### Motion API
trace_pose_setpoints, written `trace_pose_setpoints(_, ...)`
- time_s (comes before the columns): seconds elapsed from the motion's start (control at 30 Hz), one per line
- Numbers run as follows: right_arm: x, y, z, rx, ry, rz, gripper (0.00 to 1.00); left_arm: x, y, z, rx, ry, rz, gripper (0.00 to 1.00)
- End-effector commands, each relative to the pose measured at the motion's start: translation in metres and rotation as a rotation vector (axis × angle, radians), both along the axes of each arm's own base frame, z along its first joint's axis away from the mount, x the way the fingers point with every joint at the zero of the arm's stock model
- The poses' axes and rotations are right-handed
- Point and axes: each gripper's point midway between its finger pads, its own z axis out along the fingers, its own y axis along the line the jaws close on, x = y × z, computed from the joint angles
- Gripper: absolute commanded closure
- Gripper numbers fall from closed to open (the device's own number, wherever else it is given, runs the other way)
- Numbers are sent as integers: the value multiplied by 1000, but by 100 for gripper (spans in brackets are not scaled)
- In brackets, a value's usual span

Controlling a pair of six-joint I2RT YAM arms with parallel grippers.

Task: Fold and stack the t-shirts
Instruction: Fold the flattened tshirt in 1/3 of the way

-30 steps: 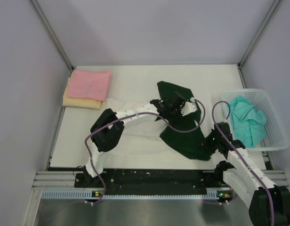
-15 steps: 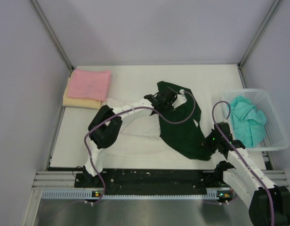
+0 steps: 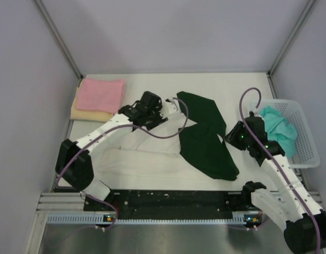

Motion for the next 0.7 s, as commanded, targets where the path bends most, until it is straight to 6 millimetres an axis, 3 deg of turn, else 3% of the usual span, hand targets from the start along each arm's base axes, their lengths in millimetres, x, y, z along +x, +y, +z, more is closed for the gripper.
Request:
trace_pose_setpoints(0.0,-9,7,5,-126,63,119,64,-61,67,-7,109,111,-121,47)
trace_pose_setpoints(0.17,-37,14,-16,-68,186,135,59,-152,121,-46,226,323,-259,46)
trace_pose_setpoints(0.33,-75,23,-24,-56,249,123,50,-212,184,-82,351,497,-229,46)
trace_pose_setpoints(0.43,-97,41,-40,74,313,104,50,-214,208,-98,437,471,-178,45)
trace_pose_setpoints(0.5,-106,38,-51,99,338,56,49,-210,216,-108,466,435,-150,45)
trace_pose_setpoints(0.67,-110,25,-68,119,345,-100,43,-197,212,-120,442,361,-115,44)
